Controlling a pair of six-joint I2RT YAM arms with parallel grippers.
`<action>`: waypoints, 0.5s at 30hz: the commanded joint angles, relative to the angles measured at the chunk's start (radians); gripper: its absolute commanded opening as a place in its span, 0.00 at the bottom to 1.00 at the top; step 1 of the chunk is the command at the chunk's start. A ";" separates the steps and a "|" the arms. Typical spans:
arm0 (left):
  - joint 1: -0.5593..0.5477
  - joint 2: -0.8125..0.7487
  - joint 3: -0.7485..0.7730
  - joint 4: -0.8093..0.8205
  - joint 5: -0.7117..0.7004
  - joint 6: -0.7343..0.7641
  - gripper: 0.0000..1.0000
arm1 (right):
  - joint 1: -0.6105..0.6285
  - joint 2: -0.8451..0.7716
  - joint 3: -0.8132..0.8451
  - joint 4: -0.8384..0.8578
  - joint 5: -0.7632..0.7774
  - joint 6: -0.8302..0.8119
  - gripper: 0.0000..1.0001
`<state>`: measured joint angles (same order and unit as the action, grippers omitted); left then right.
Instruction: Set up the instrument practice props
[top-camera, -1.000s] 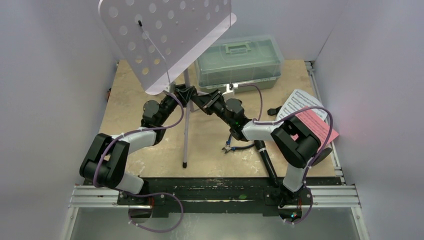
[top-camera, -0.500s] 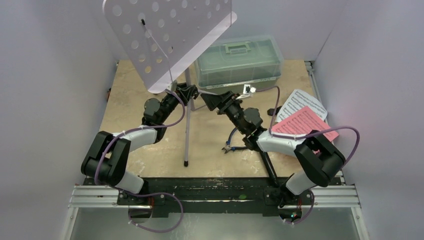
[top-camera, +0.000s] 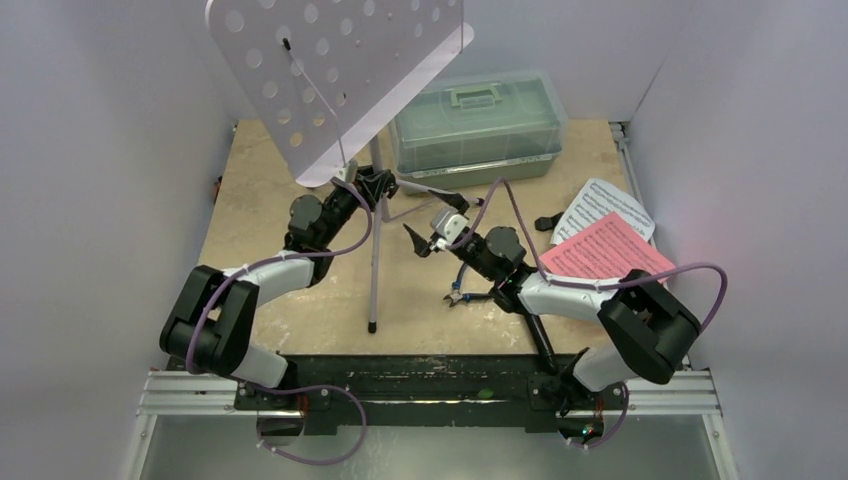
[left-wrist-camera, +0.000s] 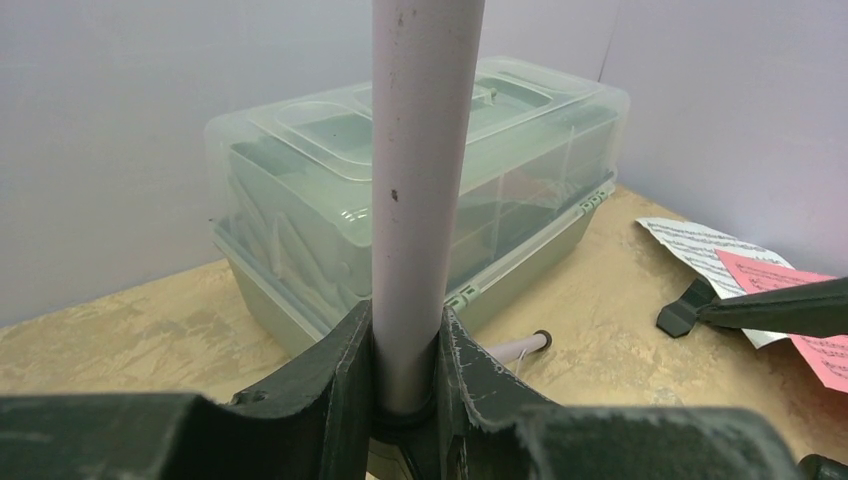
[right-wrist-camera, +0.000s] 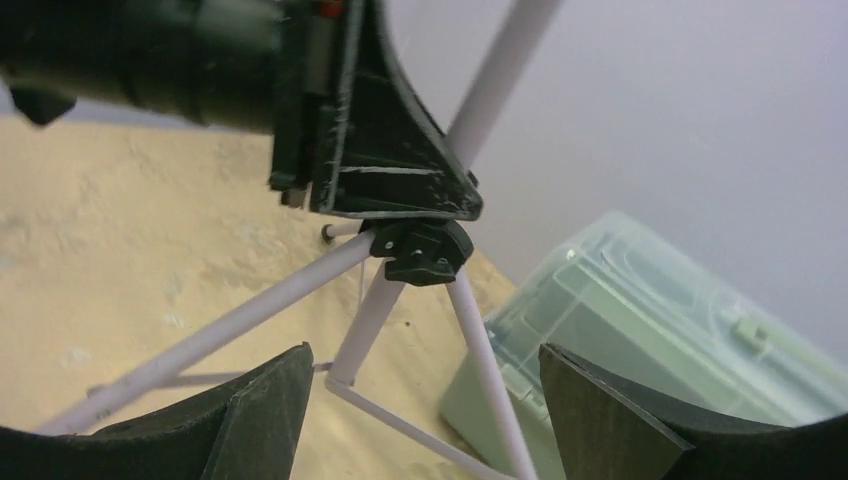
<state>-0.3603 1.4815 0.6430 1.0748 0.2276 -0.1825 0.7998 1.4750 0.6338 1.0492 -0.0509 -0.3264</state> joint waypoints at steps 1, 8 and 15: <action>0.000 -0.018 0.022 -0.066 -0.022 -0.038 0.00 | 0.028 -0.052 0.025 -0.085 -0.119 -0.501 0.85; 0.009 0.010 0.033 -0.061 -0.017 -0.076 0.00 | 0.059 -0.019 0.122 -0.239 -0.131 -0.741 0.77; 0.020 0.034 0.043 -0.078 -0.016 -0.070 0.00 | 0.059 0.113 0.287 -0.359 -0.133 -0.802 0.57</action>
<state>-0.3557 1.4837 0.6514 1.0615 0.2340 -0.2005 0.8581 1.5333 0.8341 0.7593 -0.1722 -1.0355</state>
